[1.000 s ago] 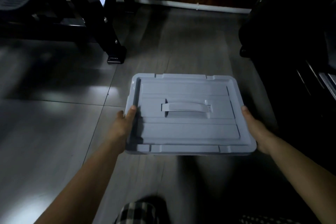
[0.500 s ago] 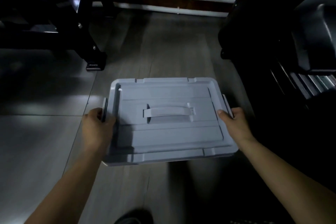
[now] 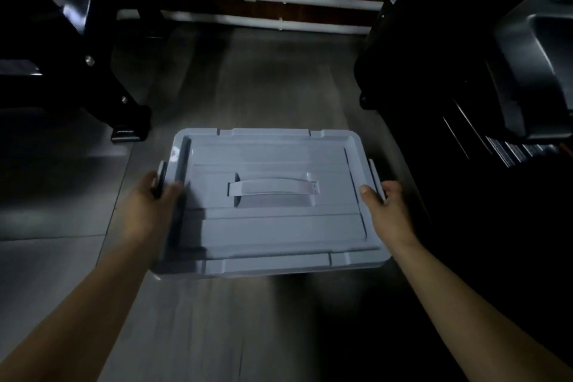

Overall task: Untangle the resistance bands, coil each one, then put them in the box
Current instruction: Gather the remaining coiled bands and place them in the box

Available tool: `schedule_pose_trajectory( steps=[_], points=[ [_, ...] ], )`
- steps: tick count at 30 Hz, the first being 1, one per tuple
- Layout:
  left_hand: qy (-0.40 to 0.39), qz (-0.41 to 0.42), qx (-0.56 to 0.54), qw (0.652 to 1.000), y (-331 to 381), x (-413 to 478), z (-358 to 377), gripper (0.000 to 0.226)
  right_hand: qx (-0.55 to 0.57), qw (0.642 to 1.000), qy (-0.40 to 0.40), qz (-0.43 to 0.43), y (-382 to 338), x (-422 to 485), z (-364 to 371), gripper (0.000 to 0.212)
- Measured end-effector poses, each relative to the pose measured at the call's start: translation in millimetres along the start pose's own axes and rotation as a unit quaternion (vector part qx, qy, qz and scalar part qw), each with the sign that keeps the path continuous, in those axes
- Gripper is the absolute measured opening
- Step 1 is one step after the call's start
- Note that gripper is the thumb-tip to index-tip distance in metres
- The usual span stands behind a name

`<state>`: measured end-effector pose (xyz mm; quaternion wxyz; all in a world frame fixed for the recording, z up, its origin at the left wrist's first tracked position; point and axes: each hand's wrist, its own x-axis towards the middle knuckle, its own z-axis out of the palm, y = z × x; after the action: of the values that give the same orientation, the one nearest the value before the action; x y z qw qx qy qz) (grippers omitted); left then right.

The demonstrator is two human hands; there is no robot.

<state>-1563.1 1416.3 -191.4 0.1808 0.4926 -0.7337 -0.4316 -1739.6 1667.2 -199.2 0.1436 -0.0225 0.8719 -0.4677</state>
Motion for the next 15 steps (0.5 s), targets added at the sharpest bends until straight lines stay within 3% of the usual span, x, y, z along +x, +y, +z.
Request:
schedule_pose_trajectory(
  steps=[4, 15],
  points=[
    [-0.003, 0.026, 0.063, 0.998, -0.6, 6.0, 5.1, 0.022, -0.042, 0.998, -0.041, 0.003, -3.5, 13.5, 4.5, 0.046],
    [0.019, 0.054, 0.142, 0.988, -1.0, 24.9, 11.9, 0.023, -0.091, 0.995, -0.028, -0.023, -9.6, 28.2, 11.3, 0.048]
  ],
)
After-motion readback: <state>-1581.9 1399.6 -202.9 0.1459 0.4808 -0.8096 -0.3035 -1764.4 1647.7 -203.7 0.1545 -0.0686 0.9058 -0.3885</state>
